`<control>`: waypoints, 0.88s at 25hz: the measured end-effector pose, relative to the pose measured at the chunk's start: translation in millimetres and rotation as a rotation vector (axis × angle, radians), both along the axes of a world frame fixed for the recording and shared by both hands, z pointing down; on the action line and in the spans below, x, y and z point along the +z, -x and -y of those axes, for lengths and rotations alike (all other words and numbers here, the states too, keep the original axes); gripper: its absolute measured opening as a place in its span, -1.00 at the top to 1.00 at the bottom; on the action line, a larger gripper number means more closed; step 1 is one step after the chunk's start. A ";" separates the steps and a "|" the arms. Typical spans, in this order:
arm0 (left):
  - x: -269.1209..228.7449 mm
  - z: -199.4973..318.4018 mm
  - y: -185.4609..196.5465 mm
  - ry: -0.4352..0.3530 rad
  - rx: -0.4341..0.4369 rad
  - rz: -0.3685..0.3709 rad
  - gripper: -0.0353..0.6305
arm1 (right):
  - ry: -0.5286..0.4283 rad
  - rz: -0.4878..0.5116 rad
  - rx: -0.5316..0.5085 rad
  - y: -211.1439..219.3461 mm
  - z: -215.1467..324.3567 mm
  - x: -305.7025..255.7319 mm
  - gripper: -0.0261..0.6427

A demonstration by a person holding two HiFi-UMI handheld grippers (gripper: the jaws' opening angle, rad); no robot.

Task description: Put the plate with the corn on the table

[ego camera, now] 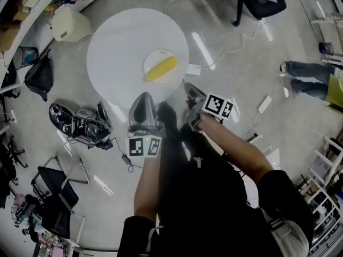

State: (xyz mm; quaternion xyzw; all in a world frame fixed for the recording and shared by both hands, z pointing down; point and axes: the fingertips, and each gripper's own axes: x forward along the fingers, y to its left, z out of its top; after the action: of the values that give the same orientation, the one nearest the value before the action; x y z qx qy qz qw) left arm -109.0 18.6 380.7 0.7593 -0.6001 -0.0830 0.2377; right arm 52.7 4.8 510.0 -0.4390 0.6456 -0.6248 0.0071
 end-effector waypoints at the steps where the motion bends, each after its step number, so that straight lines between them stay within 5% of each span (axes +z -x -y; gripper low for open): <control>1: -3.9 -2.5 -0.3 -0.002 -0.002 0.002 0.88 | -0.016 -0.004 -0.007 0.1 1.2 -5.6 0.89; 12: -53.3 -25.2 -9.2 -0.055 -0.025 0.028 0.88 | -0.176 -0.075 -0.093 -4.4 3.0 -70.7 0.89; 22: -90.0 -50.0 -21.9 -0.095 -0.036 0.041 0.88 | -0.403 -0.238 -0.224 -9.5 -11.4 -132.1 0.89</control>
State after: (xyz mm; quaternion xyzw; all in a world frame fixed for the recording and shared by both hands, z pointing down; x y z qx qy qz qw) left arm -87.2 68.6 290.7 0.7602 -0.6139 -0.0999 0.1875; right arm 62.2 16.3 377.8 -0.4250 0.7979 -0.4245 -0.0506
